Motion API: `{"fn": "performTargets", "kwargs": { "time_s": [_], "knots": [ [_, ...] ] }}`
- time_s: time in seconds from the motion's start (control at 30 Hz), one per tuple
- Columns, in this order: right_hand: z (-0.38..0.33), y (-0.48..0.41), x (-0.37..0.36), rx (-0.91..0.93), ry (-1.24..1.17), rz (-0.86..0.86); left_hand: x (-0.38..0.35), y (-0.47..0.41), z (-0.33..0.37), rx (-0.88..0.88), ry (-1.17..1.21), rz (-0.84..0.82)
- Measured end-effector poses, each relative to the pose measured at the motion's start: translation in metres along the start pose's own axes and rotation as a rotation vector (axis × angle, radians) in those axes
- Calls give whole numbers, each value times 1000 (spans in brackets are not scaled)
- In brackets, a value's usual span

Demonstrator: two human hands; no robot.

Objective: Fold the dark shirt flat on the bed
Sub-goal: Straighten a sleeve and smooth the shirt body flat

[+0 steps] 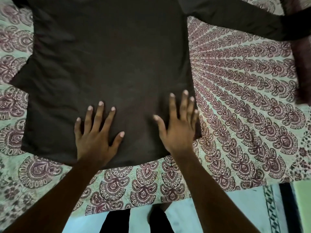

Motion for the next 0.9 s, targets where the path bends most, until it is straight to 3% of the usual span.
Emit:
{"fn": "performTargets", "kwargs": {
  "time_s": [0.13, 0.27, 0.43, 0.53, 0.67, 0.8, 0.9],
  "knots": [
    [-31, -42, -33, 135, -5, -103, 0, 11, -4, 4, -22, 2],
    [9, 2, -30, -50, 72, -59, 4, 9, -13, -17, -20, -1],
    [60, 70, -27, -323, 86, -75, 16, 10, -79, 206, 91, 63],
    [50, 62, -19, -357, 70, -29, 15, 30, -102, 243, 112, 73],
    [-16, 0, -10, -53, 60, 24, 8, 60, -117, 236, 118, 56],
    [-98, -20, -52, 335, 91, -165, 12, 66, -129, 259, 144, 61],
    [-148, 25, -75, 779, 122, -279, 16, 58, -147, 323, 139, 64]
  ]
}}
Point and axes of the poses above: each hand's wrist, its own y-axis away from the middle knuckle, its own x-axis out of the back of the hand, z = x × y, the point moved 9 cm from there along -y, towards the middle knuckle, and after that the axes turned 8 degrees about x, right-handed, at the moved point
